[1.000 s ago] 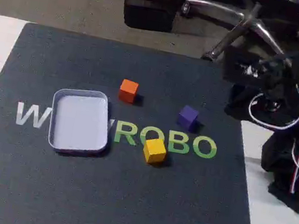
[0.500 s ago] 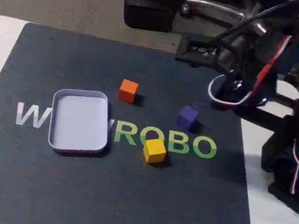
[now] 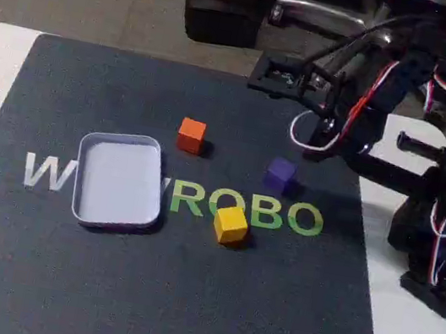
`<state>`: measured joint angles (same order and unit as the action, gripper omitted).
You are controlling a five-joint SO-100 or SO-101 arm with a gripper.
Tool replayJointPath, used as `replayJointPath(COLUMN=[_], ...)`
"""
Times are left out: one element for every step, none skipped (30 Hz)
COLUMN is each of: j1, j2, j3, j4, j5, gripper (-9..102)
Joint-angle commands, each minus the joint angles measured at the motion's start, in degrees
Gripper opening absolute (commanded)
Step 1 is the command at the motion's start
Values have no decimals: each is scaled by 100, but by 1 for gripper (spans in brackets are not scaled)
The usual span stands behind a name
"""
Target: Move blocks one by one until all three blocks are in the tray.
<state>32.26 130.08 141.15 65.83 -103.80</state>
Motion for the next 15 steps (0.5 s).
replayJointPath(j1=[220,272,299,299,281,255,246,229,220,202,185,167,167,149,149], j2=[220,246,290,334,352,352,352,343,325,290,281,264,202,105,-26], j3=[185,237,272,299,308,308,308,299,281,255,237,220,185,132,62], j4=[-114,-114,-114,-114,-114,-114,-141,-158,-167,-167,-167,-167,-167,-176,-176], j5=[-316,-396,-422,-439,-439,-439,-439,-431,-431,-431,-422,-404,-396,-378,-360], gripper=[-2,-1,1,2,3,5,8,10,12,14,14,15,16,17,17])
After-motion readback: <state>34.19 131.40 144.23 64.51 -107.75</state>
